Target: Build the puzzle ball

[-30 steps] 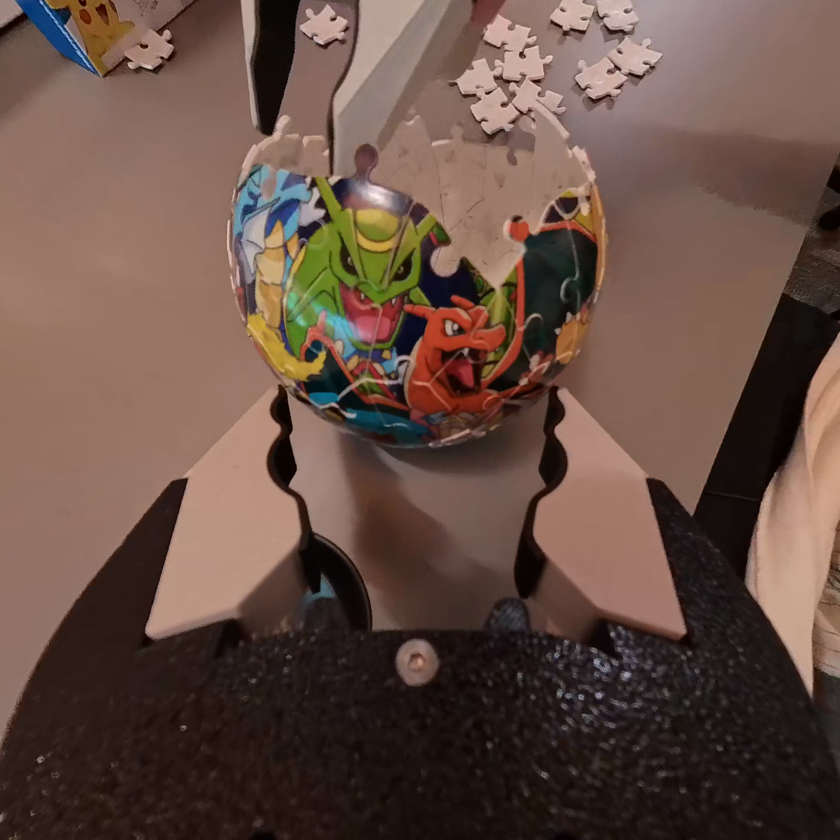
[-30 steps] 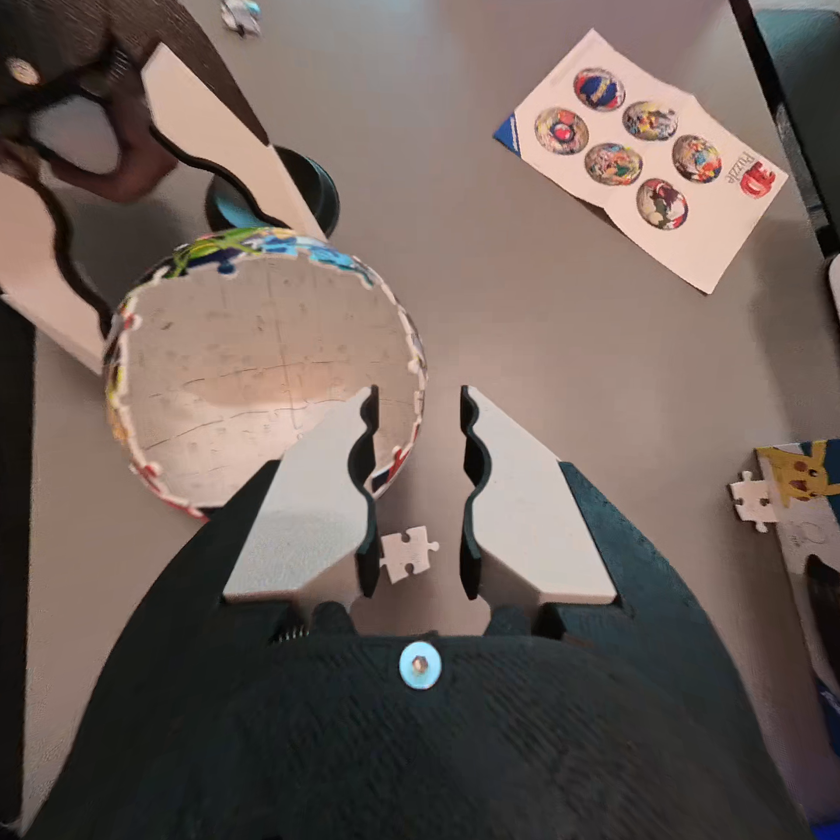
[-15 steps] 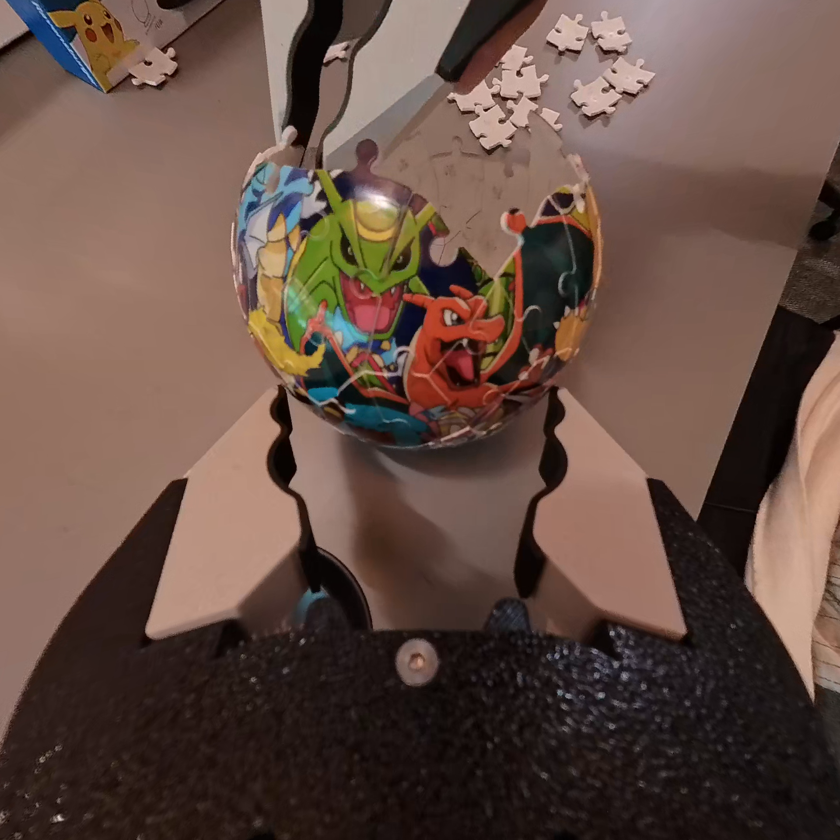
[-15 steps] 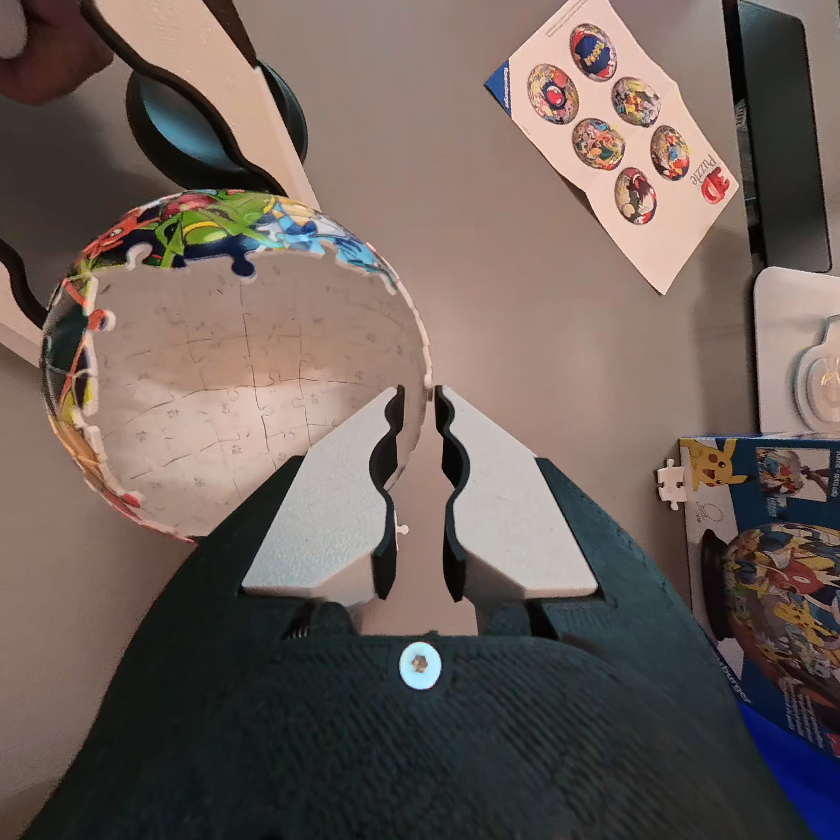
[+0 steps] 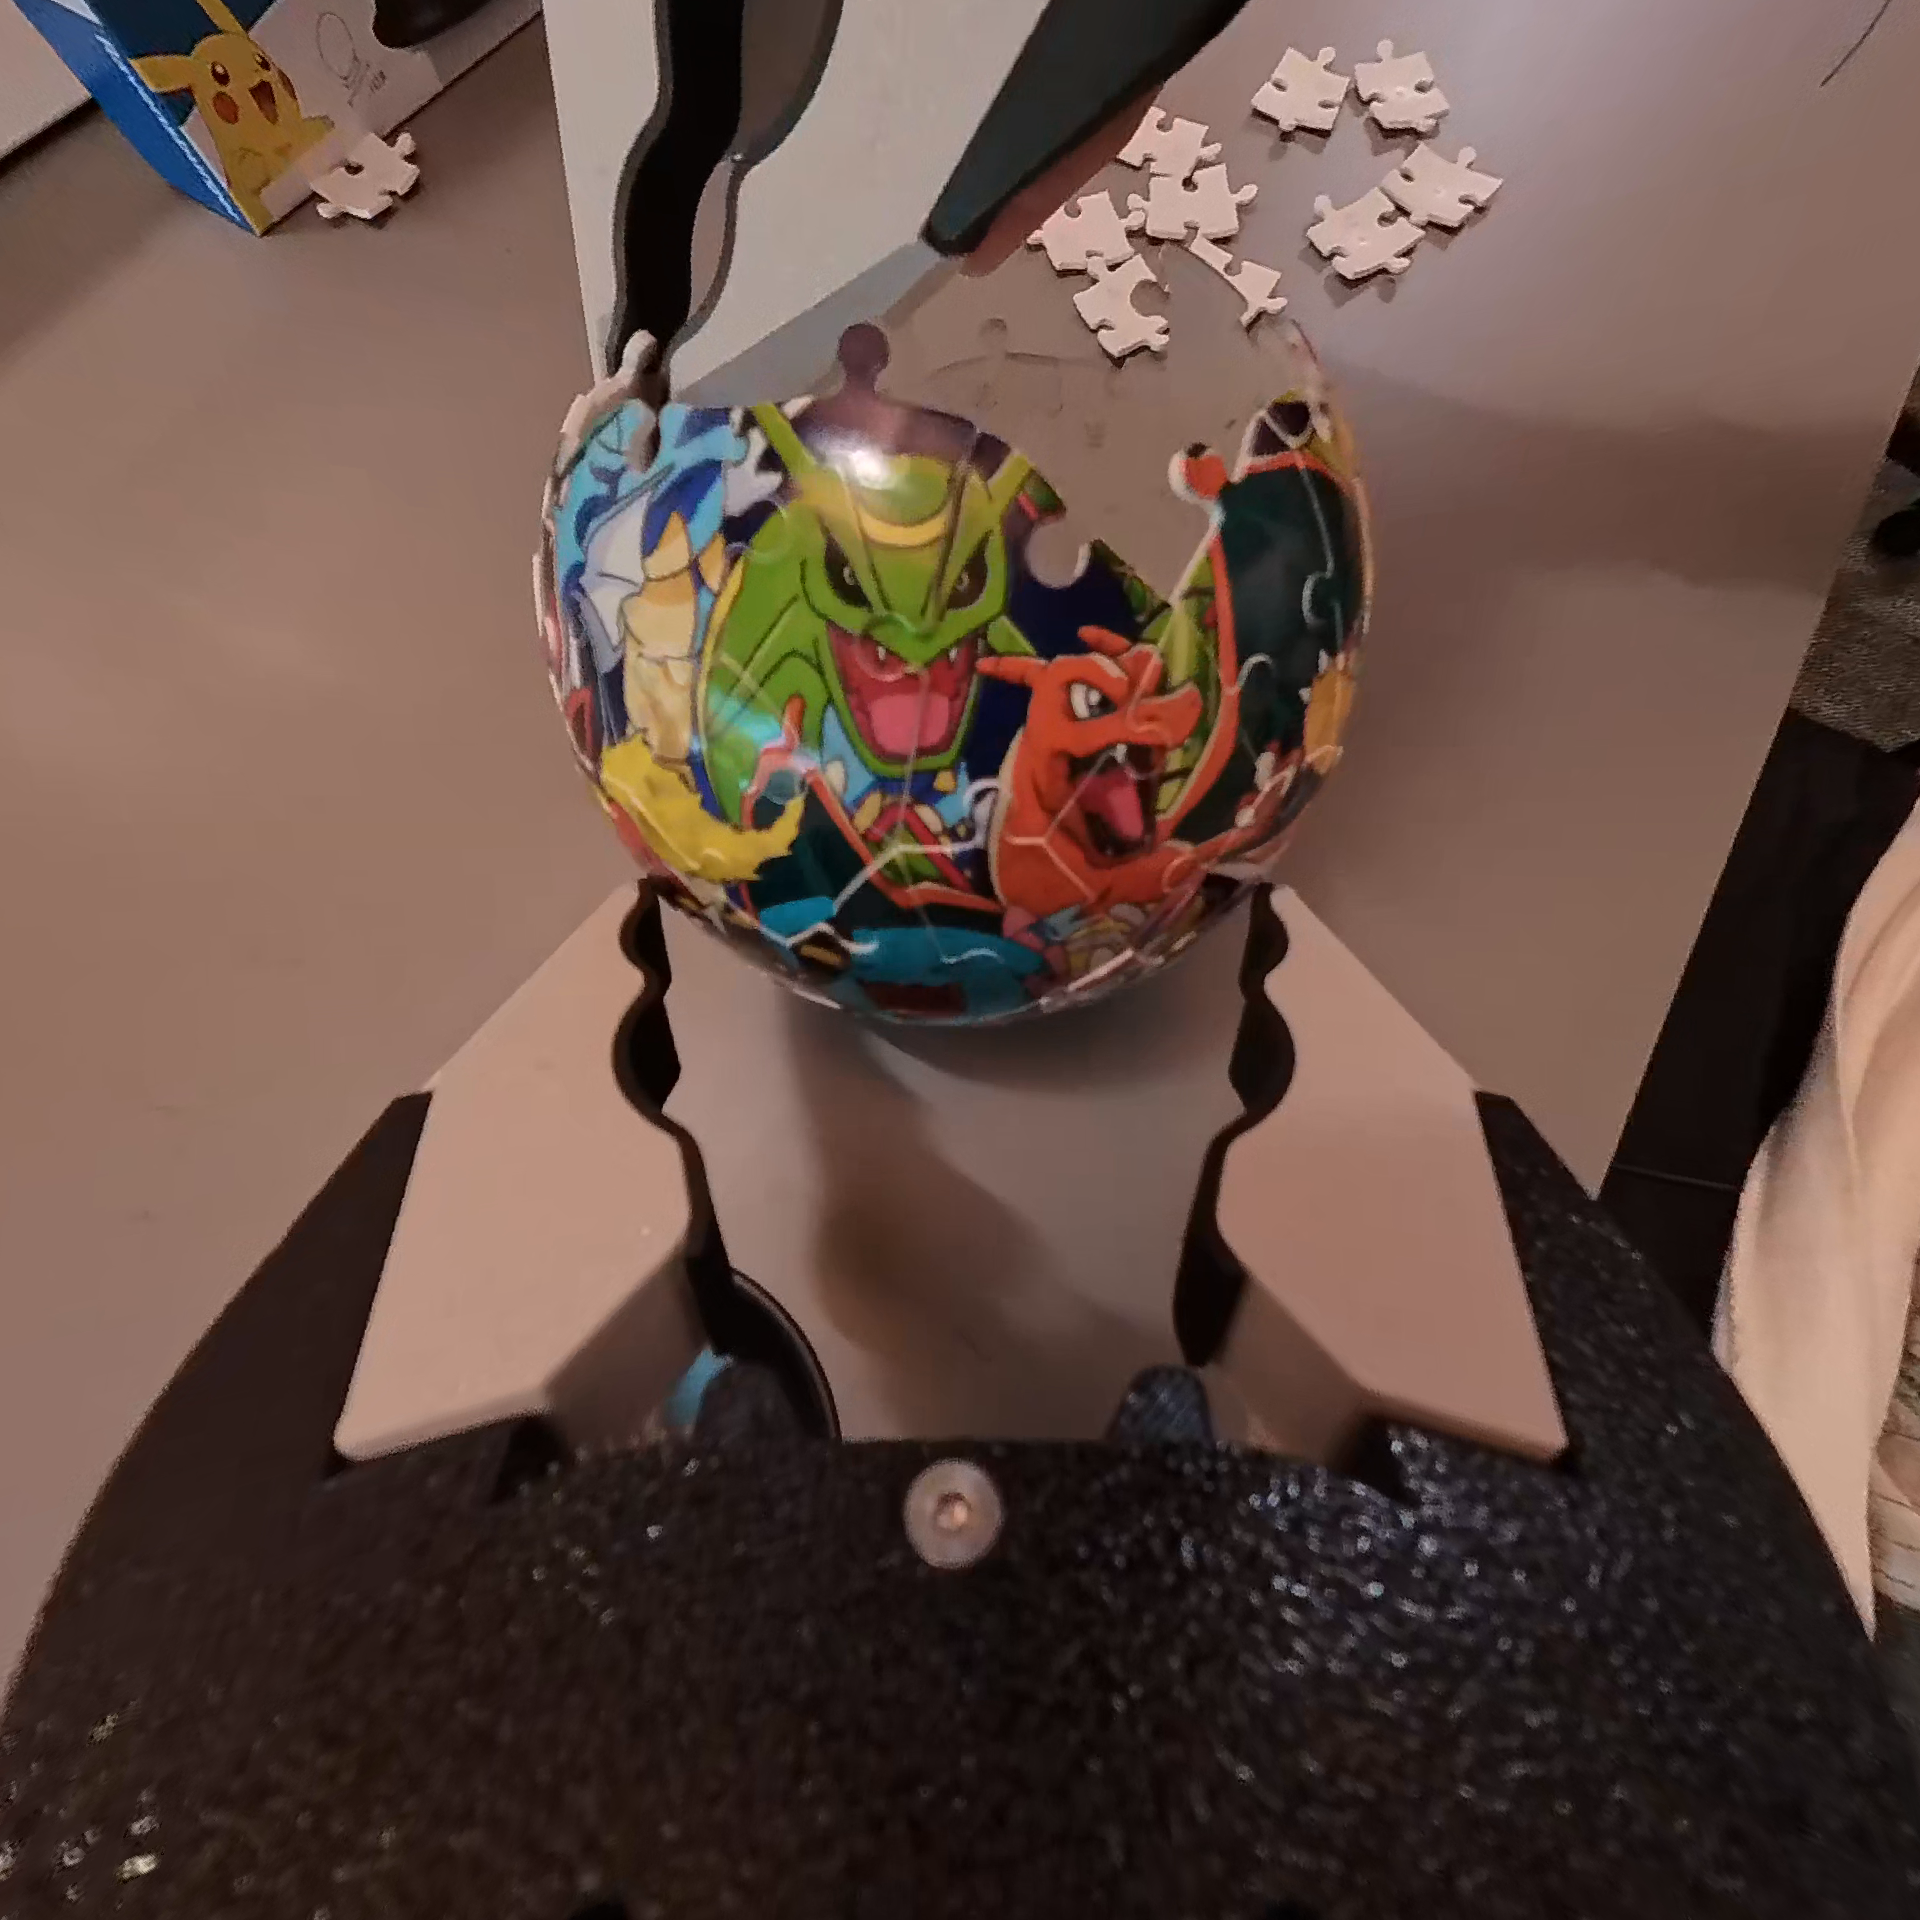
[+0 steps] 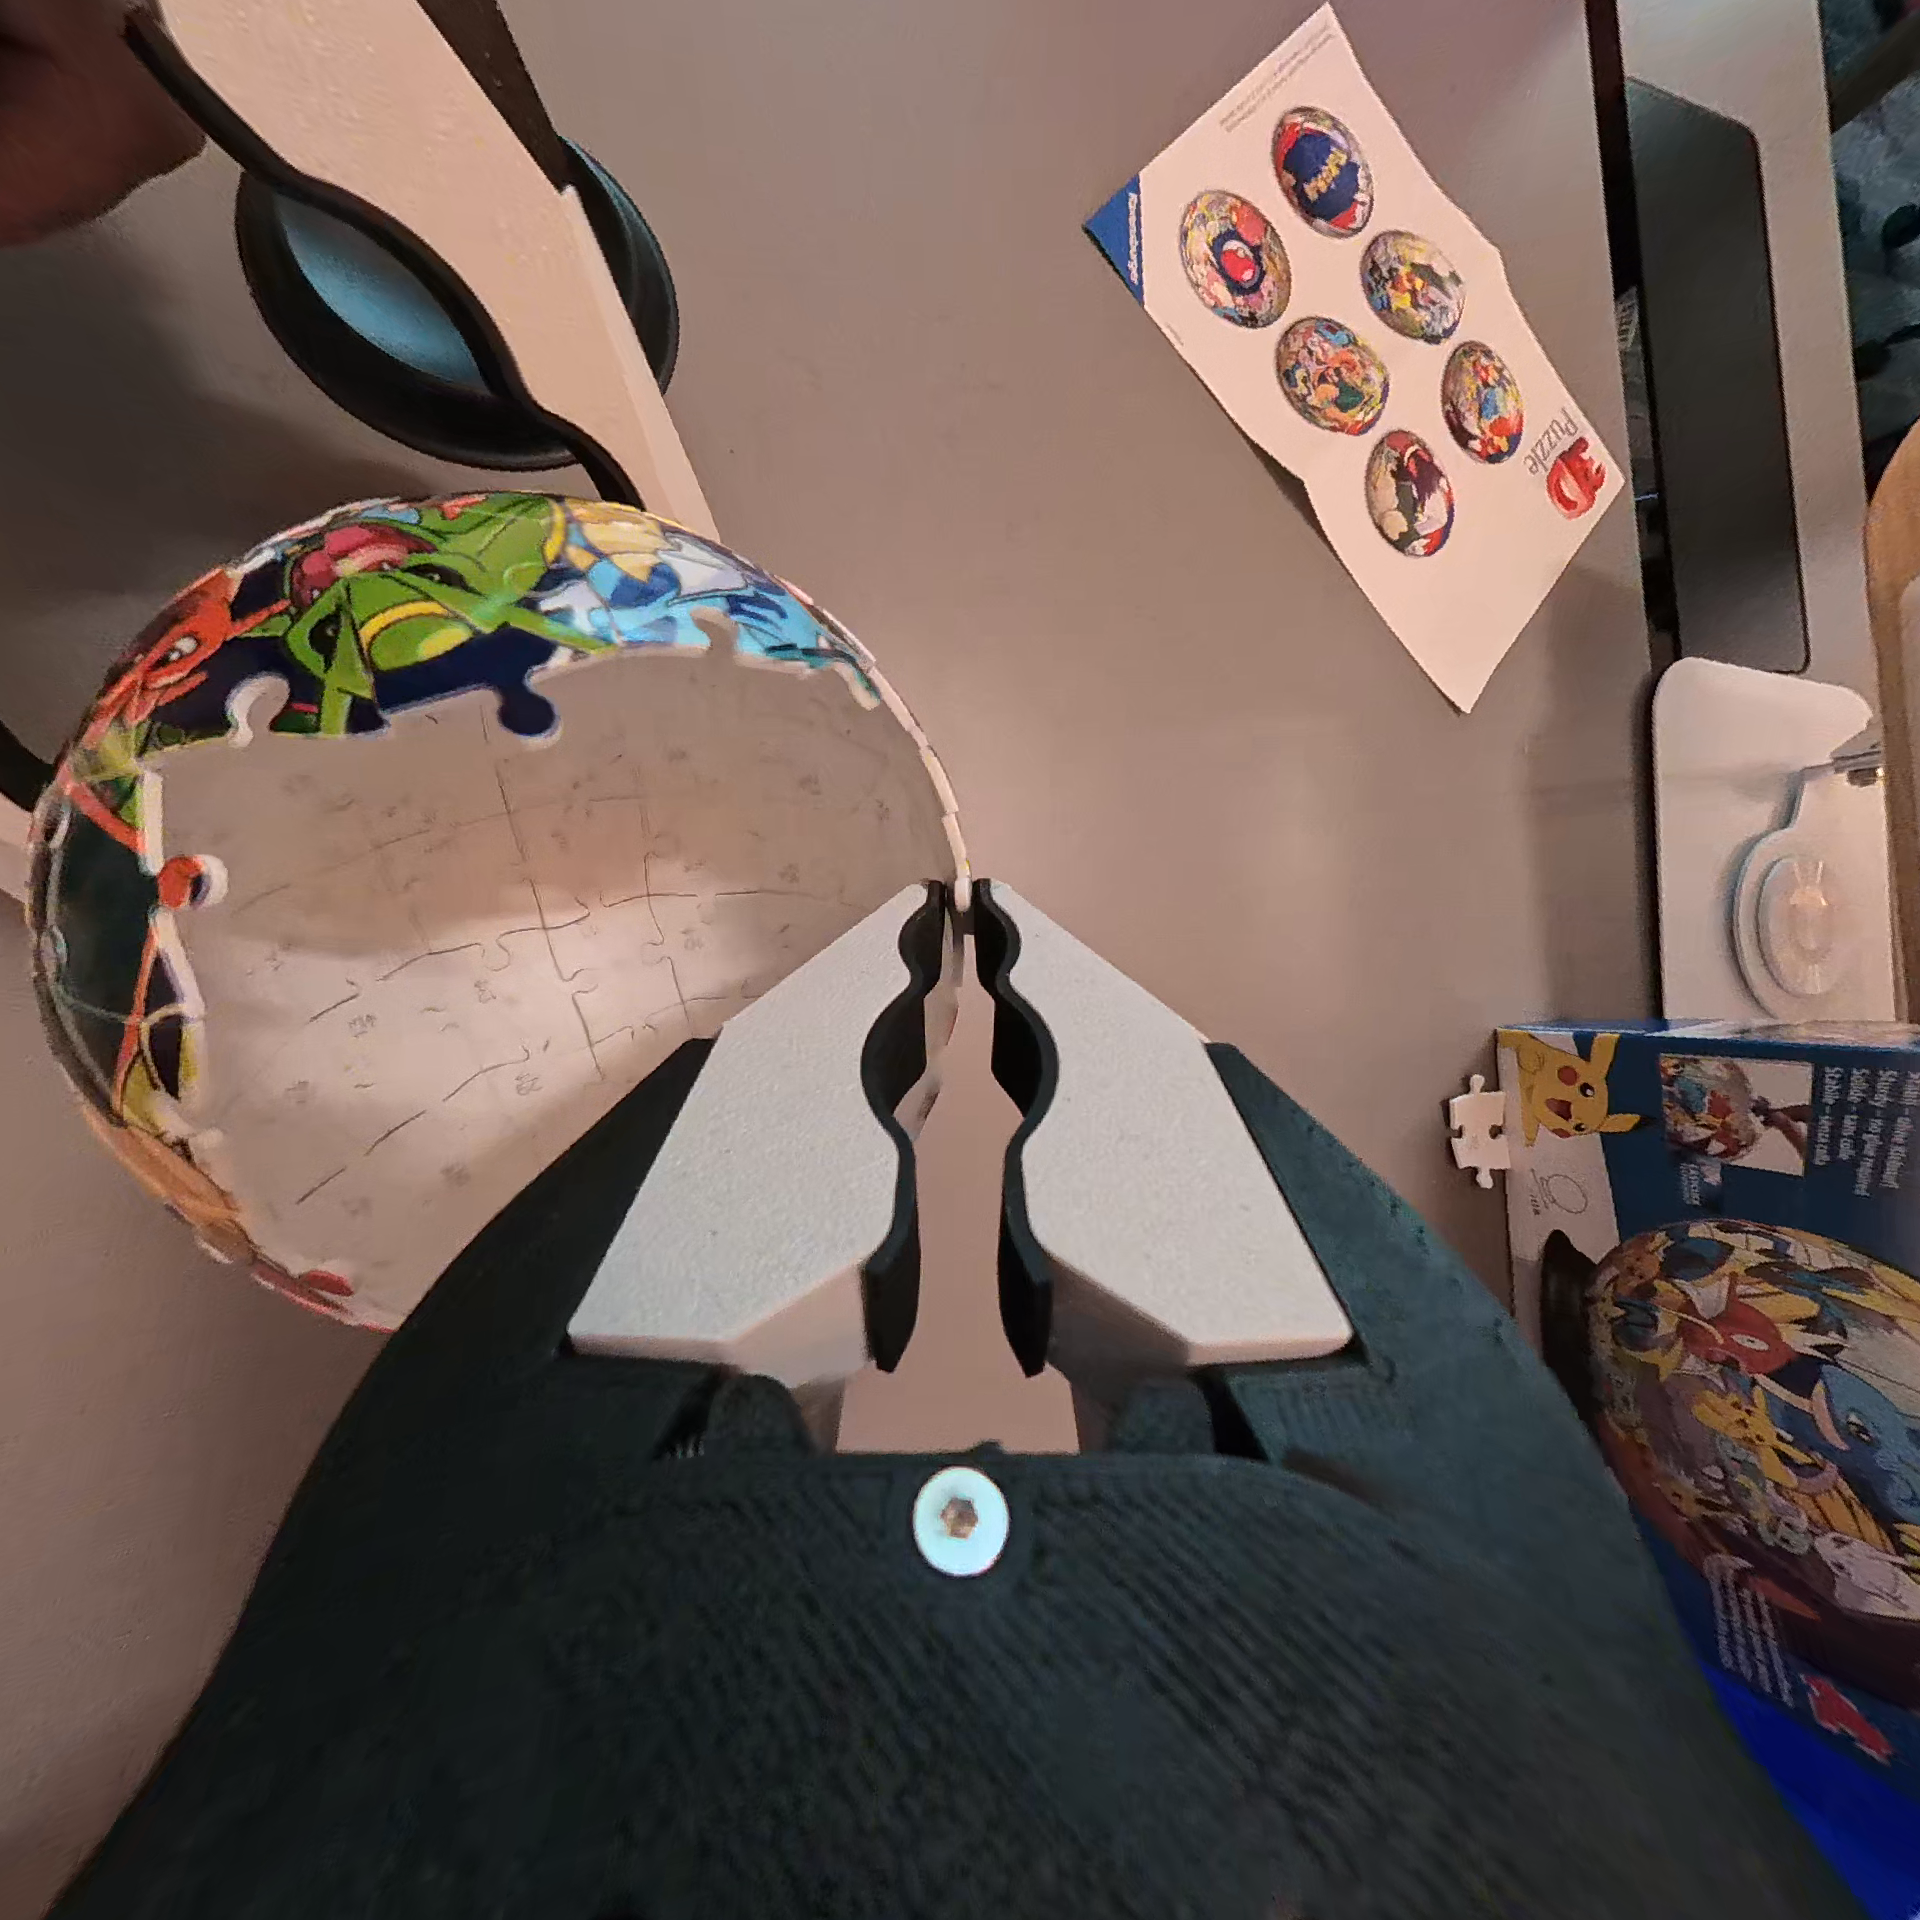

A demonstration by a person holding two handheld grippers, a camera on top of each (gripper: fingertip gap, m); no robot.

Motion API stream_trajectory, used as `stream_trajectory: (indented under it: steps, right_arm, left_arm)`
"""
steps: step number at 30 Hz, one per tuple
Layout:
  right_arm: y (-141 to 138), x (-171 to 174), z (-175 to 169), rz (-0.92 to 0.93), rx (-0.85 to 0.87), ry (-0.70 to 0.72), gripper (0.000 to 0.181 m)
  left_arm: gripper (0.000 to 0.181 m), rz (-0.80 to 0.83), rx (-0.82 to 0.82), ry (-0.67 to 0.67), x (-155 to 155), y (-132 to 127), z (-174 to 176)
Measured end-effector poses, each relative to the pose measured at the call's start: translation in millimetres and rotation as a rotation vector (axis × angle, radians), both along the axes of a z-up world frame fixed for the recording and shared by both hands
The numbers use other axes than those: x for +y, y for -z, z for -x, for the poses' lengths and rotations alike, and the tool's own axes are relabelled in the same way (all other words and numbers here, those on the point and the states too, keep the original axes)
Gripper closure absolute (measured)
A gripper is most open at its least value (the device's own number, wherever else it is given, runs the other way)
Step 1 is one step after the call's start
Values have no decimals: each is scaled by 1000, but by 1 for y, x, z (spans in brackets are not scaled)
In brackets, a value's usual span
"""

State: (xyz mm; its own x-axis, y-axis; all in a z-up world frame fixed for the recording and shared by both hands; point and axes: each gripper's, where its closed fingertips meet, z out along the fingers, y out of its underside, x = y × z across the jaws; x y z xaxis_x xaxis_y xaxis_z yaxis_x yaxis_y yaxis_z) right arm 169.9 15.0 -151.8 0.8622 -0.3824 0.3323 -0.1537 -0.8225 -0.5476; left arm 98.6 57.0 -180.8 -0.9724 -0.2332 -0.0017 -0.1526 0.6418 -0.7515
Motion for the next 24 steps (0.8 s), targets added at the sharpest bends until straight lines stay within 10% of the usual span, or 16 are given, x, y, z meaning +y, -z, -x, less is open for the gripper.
stream_trajectory:
  steps: [24]
  right_arm:
    - [0, 6, -5, 39, -42, -65, 177]
  left_arm:
    - [82, -9, -22, 17, 2, 3, -2]
